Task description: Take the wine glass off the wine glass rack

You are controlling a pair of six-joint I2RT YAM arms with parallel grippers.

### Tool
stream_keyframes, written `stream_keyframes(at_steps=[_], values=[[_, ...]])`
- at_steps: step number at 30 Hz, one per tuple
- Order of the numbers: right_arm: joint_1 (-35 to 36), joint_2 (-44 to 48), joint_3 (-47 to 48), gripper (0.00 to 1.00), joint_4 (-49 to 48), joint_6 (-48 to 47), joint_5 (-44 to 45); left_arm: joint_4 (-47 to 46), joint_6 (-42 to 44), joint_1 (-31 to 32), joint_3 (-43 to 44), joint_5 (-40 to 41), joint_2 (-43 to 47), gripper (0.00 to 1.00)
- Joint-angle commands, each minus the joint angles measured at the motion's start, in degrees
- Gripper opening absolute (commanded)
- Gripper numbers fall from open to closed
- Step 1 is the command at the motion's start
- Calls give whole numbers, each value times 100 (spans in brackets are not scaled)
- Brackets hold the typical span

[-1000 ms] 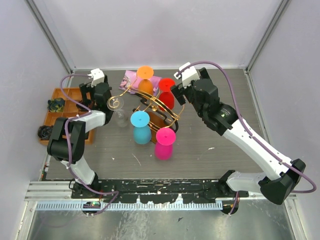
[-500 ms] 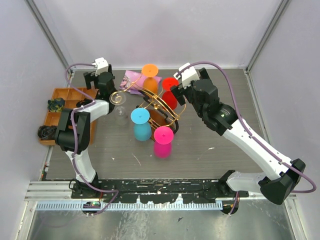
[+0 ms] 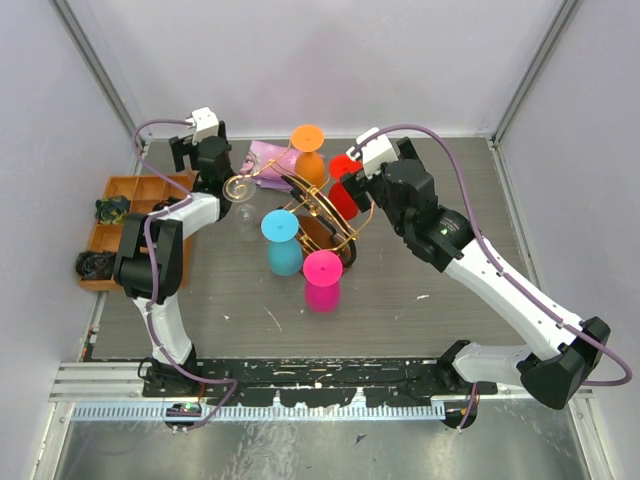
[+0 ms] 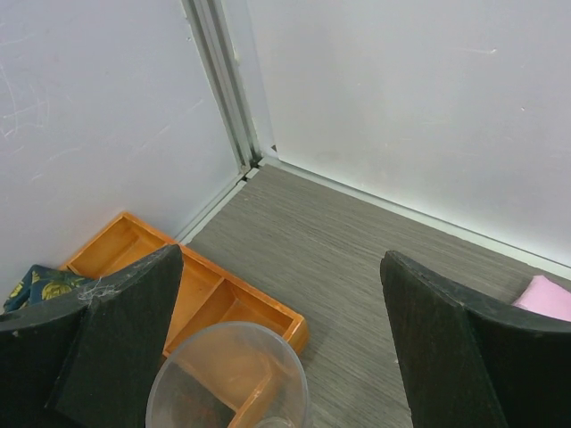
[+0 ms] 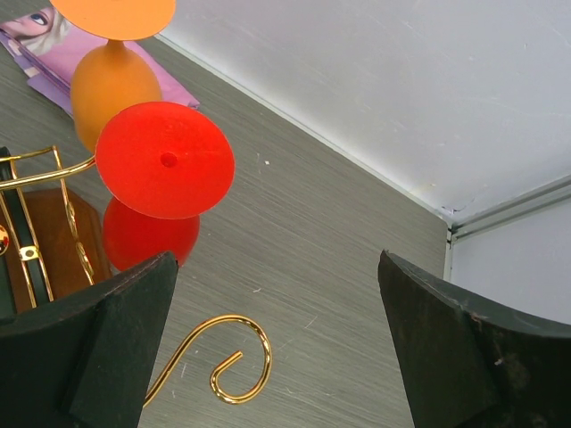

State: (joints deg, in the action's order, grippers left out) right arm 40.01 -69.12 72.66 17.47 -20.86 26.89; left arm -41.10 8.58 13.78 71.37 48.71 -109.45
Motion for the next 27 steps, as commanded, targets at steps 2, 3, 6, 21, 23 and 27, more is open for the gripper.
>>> stream_keyframes(at_steps=[2, 3, 6, 21, 23, 27], values=[[4, 91, 2, 100, -376, -30, 11, -186, -67, 44, -110, 176, 191, 99], [2, 92, -1, 100, -376, -20, 7, -195, -48, 46, -147, 213, 215, 99], [5, 84, 2, 100, -376, -15, -9, -266, -2, 40, -237, 250, 255, 99], [7, -259, 622, 100, 111, 221, -1484, -425, 45, 40, -634, 385, 368, 99], [12, -375, 858, 98, 327, 286, -2185, -442, 62, 39, -621, 384, 374, 99], [9, -699, 1299, 95, 759, 427, -2987, -444, 53, 39, -593, 352, 405, 99]])
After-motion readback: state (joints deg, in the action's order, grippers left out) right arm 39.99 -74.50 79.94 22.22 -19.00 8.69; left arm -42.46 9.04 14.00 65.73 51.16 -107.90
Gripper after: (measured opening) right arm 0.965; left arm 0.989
